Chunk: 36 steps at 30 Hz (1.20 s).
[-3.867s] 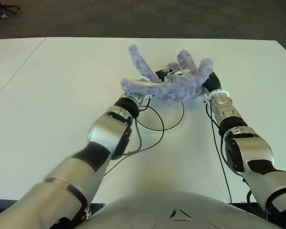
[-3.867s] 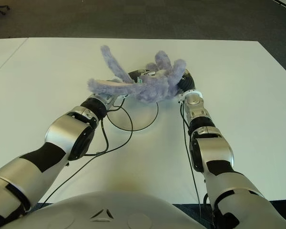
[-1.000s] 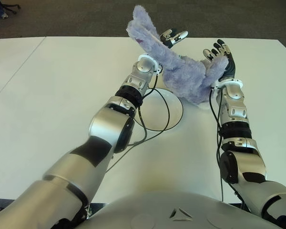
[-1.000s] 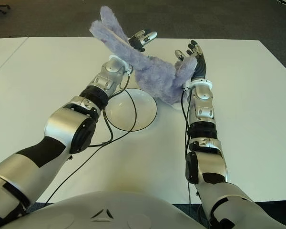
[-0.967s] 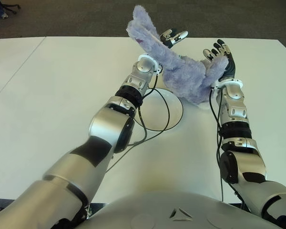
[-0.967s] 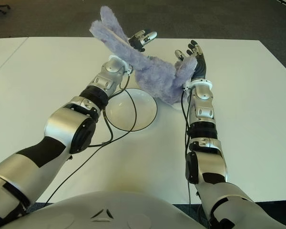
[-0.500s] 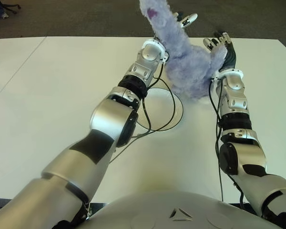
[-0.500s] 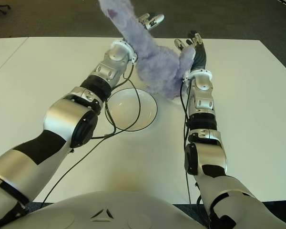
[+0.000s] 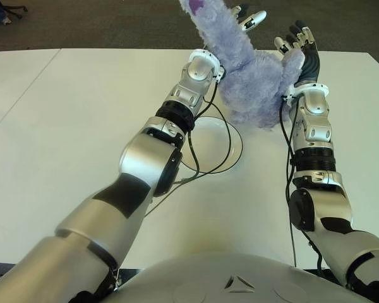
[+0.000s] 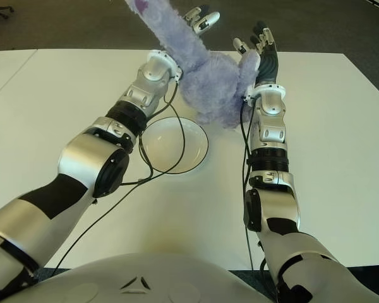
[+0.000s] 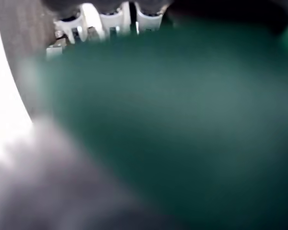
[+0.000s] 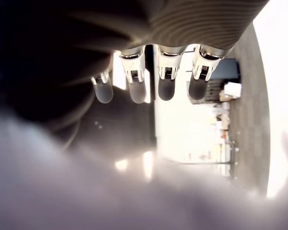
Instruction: Put the doll into the plate.
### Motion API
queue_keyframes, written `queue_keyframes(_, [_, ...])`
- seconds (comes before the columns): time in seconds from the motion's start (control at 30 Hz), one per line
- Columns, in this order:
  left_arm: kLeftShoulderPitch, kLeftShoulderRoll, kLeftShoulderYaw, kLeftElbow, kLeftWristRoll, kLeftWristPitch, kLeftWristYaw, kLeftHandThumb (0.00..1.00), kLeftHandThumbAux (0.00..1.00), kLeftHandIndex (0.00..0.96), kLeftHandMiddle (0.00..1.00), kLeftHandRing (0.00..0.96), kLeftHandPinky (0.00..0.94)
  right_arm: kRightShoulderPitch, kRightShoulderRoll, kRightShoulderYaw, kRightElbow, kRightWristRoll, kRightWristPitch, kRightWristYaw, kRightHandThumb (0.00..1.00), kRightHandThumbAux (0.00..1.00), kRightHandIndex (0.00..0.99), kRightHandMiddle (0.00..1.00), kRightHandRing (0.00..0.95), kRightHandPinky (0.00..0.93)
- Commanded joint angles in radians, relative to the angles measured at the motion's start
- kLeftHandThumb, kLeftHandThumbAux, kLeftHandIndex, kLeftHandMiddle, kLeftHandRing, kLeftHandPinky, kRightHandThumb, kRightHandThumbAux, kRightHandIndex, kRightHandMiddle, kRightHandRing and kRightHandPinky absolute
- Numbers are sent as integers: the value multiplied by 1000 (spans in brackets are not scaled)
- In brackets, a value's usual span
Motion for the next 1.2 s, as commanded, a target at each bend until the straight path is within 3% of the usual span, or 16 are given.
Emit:
queue_keyframes(0.03, [151,5,-25,43,30,1,-19,0,376,0,0,0,0,105,-14,-6,20,-3,-18,25,226,691,0,0,0,10])
queue_keyframes(0.2, [186,25,-49,21,51,3,-32,0,388,0,0,0,0,140,-18,2,-16,-7,17,30,223,689,0,0,0,14])
queue_keyframes(0.33, [306,86,-105,-109,84,-22,-127,0,427,0,0,0,0,232,-39,33,-42,-32,61,68,215,661,0,0,0,0])
queue_keyframes(0.47, [413,126,-140,-306,88,18,-203,0,443,0,0,0,0,262,-53,47,-61,-40,93,94,212,650,0,0,0,0])
queue_keyframes(0.57, [494,174,-165,-462,86,79,-284,0,456,0,0,0,0,296,-65,66,-95,-43,127,126,219,630,0,0,0,0])
queue_keyframes(0.77, [585,237,-201,-669,65,223,-420,0,481,0,0,0,0,370,-78,100,-170,-54,165,165,223,573,0,0,0,0])
queue_keyframes(1.0, [622,275,-241,-812,70,390,-506,0,498,0,0,0,0,407,-83,113,-216,-62,198,172,224,539,0,0,0,0])
queue_keyframes(1.2, [640,298,-261,-883,69,468,-532,0,496,0,0,0,0,434,-82,115,-228,-65,191,169,223,529,0,0,0,0])
